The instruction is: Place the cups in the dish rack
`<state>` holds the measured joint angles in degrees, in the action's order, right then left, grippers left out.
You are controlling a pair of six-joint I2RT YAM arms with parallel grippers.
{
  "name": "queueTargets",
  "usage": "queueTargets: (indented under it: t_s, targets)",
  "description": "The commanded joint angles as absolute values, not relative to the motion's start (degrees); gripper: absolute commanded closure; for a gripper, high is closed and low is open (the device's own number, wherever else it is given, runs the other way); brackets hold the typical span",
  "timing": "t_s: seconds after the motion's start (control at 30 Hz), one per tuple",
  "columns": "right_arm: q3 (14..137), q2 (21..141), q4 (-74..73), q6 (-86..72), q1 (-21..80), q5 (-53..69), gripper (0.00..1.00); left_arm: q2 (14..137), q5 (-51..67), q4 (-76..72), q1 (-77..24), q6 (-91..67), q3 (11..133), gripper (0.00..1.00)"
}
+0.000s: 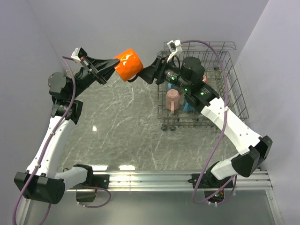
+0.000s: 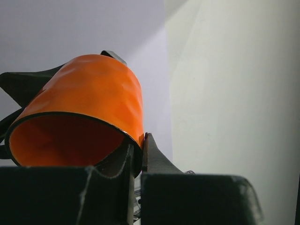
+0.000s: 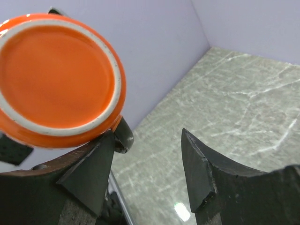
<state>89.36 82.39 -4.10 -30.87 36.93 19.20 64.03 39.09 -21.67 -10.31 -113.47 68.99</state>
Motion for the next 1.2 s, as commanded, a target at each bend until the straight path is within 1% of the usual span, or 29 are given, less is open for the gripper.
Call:
queueTargets:
  t_s: [0.0,0.13,0.3,0.37,0.4,0.57,0.6,0.67,0.7,0.77,0.8,0.83,0.87,0.93,0.97,1.03,1.07,1.13,1.17]
  targets:
    - [87.6,80.9,3.9,-37.2,37.4,15.6,0.35,62.8,39.1,-28.5,-10.5,-142.2,70.0,1.00]
    - [87.0,81.8,7.3,-40.3,40.4,12.9,0.36,63.2,38.8,-30.3,-10.5,-143.1,70.0,1.00]
    - [89.3,84.7,6.5,-41.7,43.0,9.4,0.37,62.8,38.4,-30.8,-10.5,-143.0,69.3,0.99]
    - [87.9,84.6,8.7,-44.4,43.2,8.2,0.39,62.1,37.7,-31.5,-10.5,-143.3,68.0,1.00]
    - [87.5,84.4,9.1,-45.2,43.2,7.1,0.46,61.9,37.6,-31.8,-10.5,-143.6,67.7,1.00]
    - [85.3,82.4,12.7,-47.7,43.4,0.1,0.55,60.6,37.4,-31.3,-10.5,-143.6,66.0,1.00]
    - [85.7,82.4,12.6,-47.7,43.2,-0.8,0.62,60.5,37.4,-31.2,-10.5,-143.6,65.8,1.00]
    - [87.6,83.0,12.0,-48.1,43.2,-1.2,0.66,60.2,37.3,-31.2,-10.5,-143.5,65.4,1.00]
    - [88.2,83.7,12.0,-48.2,43.2,-1.1,0.76,60.1,37.3,-31.2,-10.5,-143.5,65.2,0.99]
    - [89.9,84.2,11.5,-48.5,43.2,-0.8,0.87,59.9,37.2,-31.5,-10.5,-143.6,64.5,1.00]
    - [90.3,84.5,11.3,-48.7,43.2,-0.9,0.97,59.9,37.4,-31.4,-10.5,-143.4,64.3,1.00]
    - [90.6,84.3,10.9,-49.0,43.2,-1.1,1.00,59.8,37.5,-31.5,-10.5,-143.3,64.0,0.99]
    - [90.8,84.3,10.4,-48.9,43.2,-1.4,1.00,59.6,37.8,-31.4,-10.5,-142.8,63.9,0.99]
    - [91.9,83.8,8.6,-48.3,43.1,-3.1,1.00,59.5,39.6,-30.5,-10.5,-140.9,63.5,0.94]
    - [92.4,83.6,6.6,-47.3,42.6,-3.8,1.00,59.6,40.7,-29.4,-10.1,-139.8,63.5,0.89]
    - [93.5,82.5,4.2,-46.3,41.9,-6.2,1.00,59.9,43.1,-25.2,-9.8,-136.5,63.5,0.82]
    - [93.9,82.3,2.0,-45.5,40.7,-6.8,1.00,60.3,46.3,-23.0,-9.2,-134.8,64.2,0.74]
    - [95.8,81.8,-1.9,-45.2,38.9,-8.5,1.00,60.9,49.0,-14.1,-8.8,-128.5,66.8,0.65]
    - [96.4,81.8,-3.1,-45.3,37.6,-8.6,1.00,62.3,52.5,-10.1,-8.7,-125.6,68.3,0.57]
